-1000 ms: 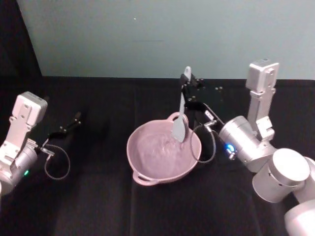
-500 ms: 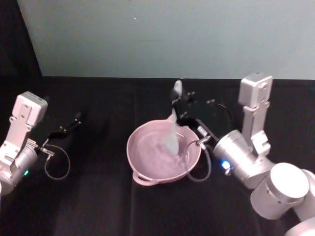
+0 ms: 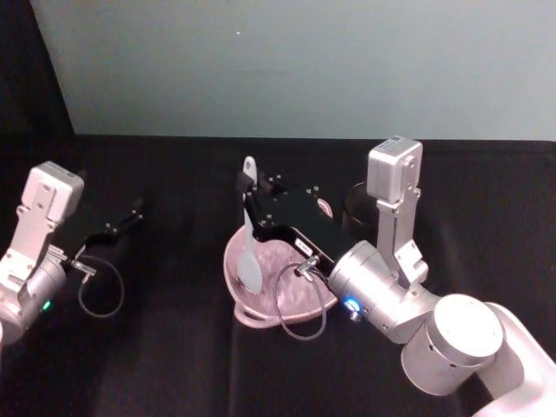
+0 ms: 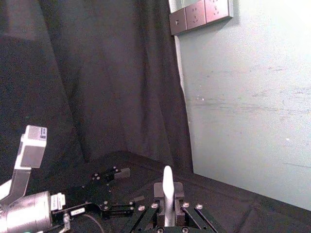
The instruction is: Use the one hand to pick up the spoon and stir the clear water in the bowl.
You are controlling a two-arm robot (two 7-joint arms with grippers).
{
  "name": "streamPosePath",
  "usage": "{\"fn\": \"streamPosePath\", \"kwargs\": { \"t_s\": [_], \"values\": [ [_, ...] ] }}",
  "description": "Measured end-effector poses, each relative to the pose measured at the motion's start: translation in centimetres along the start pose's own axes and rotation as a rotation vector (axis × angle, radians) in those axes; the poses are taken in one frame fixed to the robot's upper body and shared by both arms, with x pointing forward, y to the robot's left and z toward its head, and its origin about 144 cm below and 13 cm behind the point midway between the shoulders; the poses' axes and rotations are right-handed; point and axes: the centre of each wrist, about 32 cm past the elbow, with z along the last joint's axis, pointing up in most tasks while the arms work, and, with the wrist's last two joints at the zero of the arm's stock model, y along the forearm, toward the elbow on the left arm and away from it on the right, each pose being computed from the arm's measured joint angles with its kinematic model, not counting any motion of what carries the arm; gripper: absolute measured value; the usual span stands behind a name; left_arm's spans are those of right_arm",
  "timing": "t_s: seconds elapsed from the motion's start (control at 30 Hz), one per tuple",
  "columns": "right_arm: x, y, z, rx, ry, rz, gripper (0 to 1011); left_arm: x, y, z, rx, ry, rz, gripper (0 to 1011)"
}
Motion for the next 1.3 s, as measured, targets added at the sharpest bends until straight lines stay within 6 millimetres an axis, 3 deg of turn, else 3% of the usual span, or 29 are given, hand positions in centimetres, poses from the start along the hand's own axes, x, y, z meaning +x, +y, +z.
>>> {"fn": "streamPosePath", "kwargs": {
  "t_s": [0.43, 0.9, 1.1, 1.3],
  "values": [
    [1.9, 1.4, -1.0, -0.006, 0.008, -0.067, 113, 0.0, 0.0, 0.0, 0.0, 0.0, 0.0, 1011],
    [5.9, -1.3, 0.6, 0.01, -0.069, -0.224, 113, 0.0, 0.0, 0.0, 0.0, 0.0, 0.0, 1011],
    [5.7, -1.9, 0.7, 0.001, -0.084, -0.219, 113, 0.0, 0.0, 0.0, 0.0, 0.0, 0.0, 1011],
    [3.8, -2.2, 0.4, -0.024, -0.087, -0.152, 113, 0.0, 0.0, 0.0, 0.0, 0.0, 0.0, 1011]
  ]
}}
